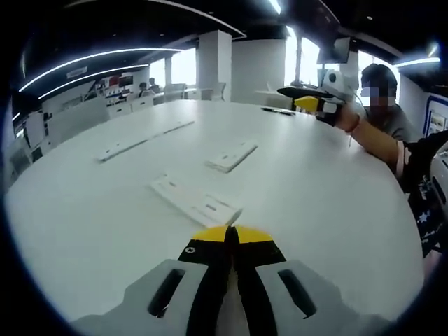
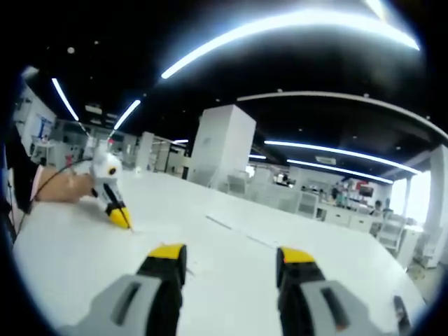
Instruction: Locate the socket holder cover, grip the socket holder cover, clip it into the socket holder slot.
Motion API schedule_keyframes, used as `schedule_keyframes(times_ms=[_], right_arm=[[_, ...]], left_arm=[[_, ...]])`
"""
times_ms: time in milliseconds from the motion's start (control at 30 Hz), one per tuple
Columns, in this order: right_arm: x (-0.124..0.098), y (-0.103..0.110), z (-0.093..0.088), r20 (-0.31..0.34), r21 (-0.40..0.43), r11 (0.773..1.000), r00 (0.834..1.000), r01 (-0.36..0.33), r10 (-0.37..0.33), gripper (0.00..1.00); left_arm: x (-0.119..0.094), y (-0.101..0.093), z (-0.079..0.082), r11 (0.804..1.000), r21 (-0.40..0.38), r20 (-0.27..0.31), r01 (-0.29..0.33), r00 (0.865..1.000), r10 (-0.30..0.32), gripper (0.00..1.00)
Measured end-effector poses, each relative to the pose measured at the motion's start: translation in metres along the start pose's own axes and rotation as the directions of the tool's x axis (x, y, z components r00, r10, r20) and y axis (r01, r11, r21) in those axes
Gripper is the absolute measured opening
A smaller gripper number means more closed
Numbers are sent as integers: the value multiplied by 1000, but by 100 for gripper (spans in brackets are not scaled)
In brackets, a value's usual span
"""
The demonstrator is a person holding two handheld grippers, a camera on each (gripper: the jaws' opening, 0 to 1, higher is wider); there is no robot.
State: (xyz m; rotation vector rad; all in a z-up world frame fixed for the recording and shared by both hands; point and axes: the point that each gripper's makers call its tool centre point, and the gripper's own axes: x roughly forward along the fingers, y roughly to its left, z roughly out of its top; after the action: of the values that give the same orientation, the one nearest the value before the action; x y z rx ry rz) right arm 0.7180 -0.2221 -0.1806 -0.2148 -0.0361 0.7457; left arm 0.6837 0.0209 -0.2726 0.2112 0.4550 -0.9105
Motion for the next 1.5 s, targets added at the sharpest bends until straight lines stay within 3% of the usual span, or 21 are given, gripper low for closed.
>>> schedule_keyframes(times_ms=[1500], right_arm=[[2, 1, -2, -10, -20, 1000, 1000, -14, 14, 53]], left_arm=[[3, 17, 5, 998, 22, 25, -62, 998, 61, 3]])
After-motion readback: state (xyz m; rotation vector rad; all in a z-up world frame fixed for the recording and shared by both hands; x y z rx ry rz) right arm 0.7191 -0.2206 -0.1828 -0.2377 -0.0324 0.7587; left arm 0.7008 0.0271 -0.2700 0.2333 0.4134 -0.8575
